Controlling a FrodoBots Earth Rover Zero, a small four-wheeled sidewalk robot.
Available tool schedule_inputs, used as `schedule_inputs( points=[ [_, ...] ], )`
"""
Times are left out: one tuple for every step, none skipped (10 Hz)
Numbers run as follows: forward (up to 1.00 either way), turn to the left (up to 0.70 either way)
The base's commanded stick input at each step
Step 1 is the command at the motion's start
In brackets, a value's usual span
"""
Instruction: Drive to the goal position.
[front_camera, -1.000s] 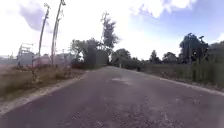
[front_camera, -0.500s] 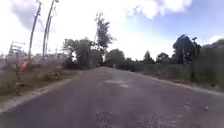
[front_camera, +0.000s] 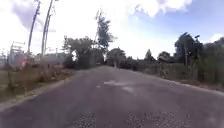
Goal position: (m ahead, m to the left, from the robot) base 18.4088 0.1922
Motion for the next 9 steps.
schedule_inputs(
  points=[
    [1.00,0.00],
    [1.00,0.00],
    [1.00,0.00],
    [1.00,0.00],
    [1.00,0.00],
    [1.00,0.00],
    [1.00,0.00],
    [1.00,0.00],
    [1.00,0.14]
  ],
)
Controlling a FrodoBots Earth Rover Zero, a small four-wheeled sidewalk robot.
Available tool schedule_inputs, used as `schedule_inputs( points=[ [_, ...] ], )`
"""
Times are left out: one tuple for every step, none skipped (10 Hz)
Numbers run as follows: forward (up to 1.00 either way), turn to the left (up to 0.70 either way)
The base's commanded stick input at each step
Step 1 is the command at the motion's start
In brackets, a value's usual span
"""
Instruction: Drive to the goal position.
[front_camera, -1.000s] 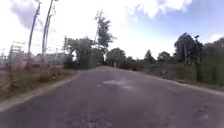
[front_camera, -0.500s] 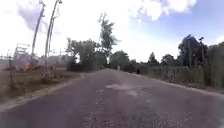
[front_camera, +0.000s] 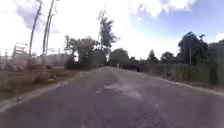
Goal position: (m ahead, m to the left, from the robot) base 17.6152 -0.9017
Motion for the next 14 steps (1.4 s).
schedule_inputs(
  points=[
    [1.00,0.31],
    [1.00,0.40],
    [1.00,0.40],
    [1.00,0.32],
    [1.00,0.21],
    [1.00,0.00],
    [1.00,0.00],
    [1.00,0.00],
    [1.00,0.00],
    [1.00,0.00],
    [1.00,0.00],
    [1.00,0.00],
    [1.00,0.00],
    [1.00,0.00]
  ],
)
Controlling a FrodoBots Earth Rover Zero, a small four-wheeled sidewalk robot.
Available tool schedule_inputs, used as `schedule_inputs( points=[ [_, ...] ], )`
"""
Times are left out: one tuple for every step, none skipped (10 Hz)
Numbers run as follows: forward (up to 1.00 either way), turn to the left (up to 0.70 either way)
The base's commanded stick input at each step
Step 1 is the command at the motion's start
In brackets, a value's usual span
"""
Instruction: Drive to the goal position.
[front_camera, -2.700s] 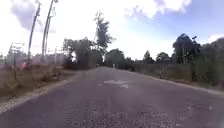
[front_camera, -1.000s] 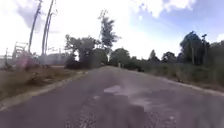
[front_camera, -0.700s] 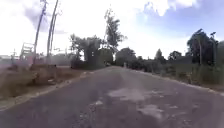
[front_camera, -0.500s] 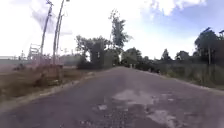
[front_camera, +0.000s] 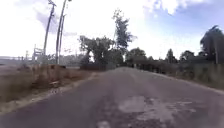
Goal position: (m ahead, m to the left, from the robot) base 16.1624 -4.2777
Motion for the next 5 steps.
schedule_inputs(
  points=[
    [1.00,0.00],
    [1.00,0.00],
    [1.00,0.00],
    [0.95,0.00],
    [0.00,0.00]
  ],
)
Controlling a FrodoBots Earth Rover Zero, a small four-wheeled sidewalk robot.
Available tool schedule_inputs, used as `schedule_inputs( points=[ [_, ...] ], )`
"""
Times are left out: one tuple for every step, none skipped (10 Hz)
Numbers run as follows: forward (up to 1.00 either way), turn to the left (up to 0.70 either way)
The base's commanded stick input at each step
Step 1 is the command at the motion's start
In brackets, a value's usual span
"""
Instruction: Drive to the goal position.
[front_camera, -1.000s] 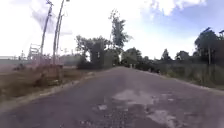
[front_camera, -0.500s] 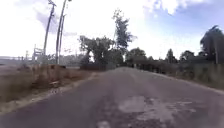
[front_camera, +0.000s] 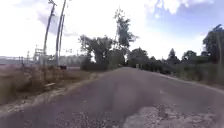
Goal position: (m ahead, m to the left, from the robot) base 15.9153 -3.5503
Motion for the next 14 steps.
schedule_inputs(
  points=[
    [0.00,0.00],
    [0.00,0.00],
    [0.00,0.00],
    [0.00,0.00],
    [0.00,0.00],
    [0.00,0.00],
    [0.00,0.00],
    [0.00,0.00],
    [0.34,0.00],
    [1.00,0.00],
    [1.00,0.00],
    [1.00,0.00],
    [1.00,0.00],
    [1.00,0.00]
  ],
)
